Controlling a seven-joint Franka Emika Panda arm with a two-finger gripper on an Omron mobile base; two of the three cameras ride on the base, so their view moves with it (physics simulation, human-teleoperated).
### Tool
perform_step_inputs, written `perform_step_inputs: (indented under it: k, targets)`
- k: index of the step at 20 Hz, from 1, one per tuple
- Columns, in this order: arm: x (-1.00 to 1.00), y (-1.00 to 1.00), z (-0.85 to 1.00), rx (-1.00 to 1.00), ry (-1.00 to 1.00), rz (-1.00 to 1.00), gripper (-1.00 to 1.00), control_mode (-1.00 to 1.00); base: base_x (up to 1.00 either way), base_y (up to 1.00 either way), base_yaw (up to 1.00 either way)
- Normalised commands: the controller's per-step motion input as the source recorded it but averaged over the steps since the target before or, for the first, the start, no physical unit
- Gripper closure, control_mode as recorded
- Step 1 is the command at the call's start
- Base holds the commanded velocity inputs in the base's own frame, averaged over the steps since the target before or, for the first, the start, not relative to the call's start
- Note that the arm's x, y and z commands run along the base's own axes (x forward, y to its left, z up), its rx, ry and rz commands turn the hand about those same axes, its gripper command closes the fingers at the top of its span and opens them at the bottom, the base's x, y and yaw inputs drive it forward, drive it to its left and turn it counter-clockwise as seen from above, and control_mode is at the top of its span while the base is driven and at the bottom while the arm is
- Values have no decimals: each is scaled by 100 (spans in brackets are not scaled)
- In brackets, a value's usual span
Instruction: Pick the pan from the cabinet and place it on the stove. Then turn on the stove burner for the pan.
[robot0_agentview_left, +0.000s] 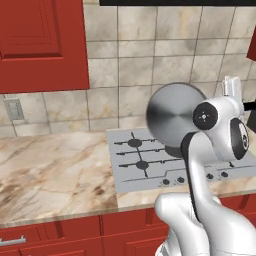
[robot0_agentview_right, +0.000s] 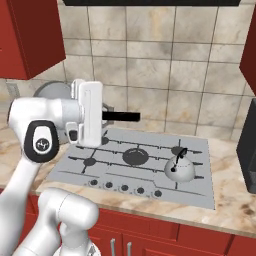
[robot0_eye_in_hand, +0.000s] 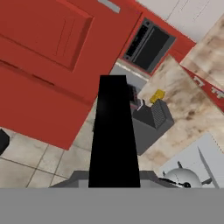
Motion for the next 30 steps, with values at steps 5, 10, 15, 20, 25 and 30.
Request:
perform_step_inputs:
  k: [5, 10, 15, 20, 25, 30]
  targets:
    - [60, 0, -29, 1, 22, 8, 100, -100, 0, 0, 0]
    - [64, -8, -33, 8, 16, 16, 100, -100, 0, 0, 0]
    - [67, -4, -24, 10, 16, 15, 100, -100, 0, 0, 0]
    - [38, -2, -19, 1, 10, 5, 100, -100, 0, 0, 0]
    - [34, 0, -24, 0, 15, 0, 100, -100, 0, 0, 0]
    - [41, 0, -30, 0, 17, 0, 100, -100, 0, 0, 0]
